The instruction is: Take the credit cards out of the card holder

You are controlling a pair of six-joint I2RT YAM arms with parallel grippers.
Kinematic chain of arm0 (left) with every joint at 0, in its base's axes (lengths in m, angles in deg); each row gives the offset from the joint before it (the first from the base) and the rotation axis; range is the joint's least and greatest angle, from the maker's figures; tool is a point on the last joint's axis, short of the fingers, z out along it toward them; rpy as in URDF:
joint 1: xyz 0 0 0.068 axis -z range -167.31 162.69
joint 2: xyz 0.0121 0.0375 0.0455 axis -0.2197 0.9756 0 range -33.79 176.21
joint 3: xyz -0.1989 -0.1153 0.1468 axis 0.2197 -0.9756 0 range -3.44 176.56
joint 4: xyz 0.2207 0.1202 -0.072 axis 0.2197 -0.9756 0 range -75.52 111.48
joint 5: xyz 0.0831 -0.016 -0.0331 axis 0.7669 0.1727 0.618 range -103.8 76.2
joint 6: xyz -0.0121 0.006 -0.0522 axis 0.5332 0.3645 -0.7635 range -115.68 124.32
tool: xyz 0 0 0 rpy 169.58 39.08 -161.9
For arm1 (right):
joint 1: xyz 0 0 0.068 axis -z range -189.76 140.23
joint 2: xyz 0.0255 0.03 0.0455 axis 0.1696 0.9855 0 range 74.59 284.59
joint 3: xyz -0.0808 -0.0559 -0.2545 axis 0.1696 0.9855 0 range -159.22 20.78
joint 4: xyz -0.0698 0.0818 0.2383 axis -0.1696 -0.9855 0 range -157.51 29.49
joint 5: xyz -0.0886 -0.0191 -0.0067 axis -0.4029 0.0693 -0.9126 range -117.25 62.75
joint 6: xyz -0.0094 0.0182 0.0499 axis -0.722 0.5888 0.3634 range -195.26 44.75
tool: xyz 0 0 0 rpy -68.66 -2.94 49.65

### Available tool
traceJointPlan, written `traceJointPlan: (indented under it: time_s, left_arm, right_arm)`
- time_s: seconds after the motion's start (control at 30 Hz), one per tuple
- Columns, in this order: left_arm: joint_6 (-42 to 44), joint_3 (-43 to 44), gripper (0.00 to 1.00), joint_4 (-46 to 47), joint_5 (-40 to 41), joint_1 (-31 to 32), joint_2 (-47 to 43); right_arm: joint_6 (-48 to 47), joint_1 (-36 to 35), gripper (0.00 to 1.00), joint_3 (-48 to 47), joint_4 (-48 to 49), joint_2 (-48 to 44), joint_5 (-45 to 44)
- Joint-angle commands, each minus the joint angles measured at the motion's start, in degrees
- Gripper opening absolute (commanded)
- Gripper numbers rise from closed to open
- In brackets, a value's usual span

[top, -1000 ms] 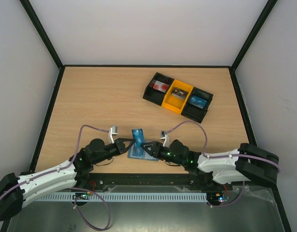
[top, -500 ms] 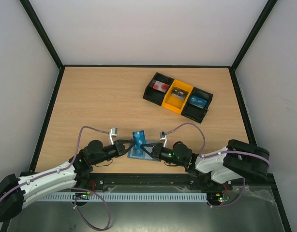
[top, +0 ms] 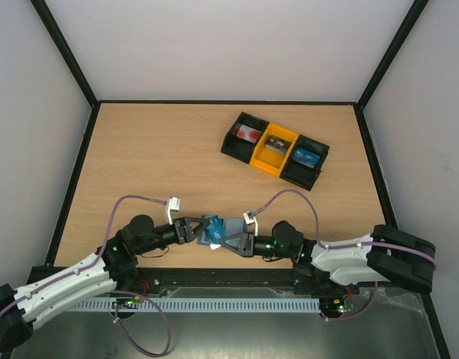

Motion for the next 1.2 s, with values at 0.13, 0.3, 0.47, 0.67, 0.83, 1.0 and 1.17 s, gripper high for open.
traceJointPlan:
  time_s: [0.13,0.3,0.47,0.67,0.83,1.0,1.17]
  left_arm:
    - [8.36,5.75,0.59,-10.38,-7.16,-0.74,0.07]
    - [10.68,6.79,0.54,-10.81,-11.77,-0.97,1.75]
    - [11.35,6.84,0.40,-8.01,-15.47,-1.11,4.38]
    - [10.13,5.74,0.30,-4.37,-16.99,-1.26,5.41]
    - [9.22,4.61,0.23,-2.36,-17.96,-1.31,5.34]
    - [8.87,4.20,0.04,-1.80,-18.27,-1.55,5.21]
    - [8.23,4.05,0.03,-1.62,-16.95,-1.75,4.58]
  right_arm:
    - [-9.36,-0.48,0.02,-1.46,-9.72,-5.49,10.39]
    - [-11.01,-0.44,0.02,-1.82,-11.45,-7.88,11.79]
    - [-11.06,-0.48,0.02,-1.89,-10.95,-7.87,12.23]
    - [-10.99,-0.44,0.02,-1.89,-9.75,-6.70,13.38]
    - [-10.58,-0.43,0.02,-1.89,-8.72,-5.61,13.70]
    - [-10.39,-0.43,0.02,-2.03,-7.78,-4.67,13.09]
    - [-10.13,-0.49,0.12,-1.91,-8.37,-5.31,10.25]
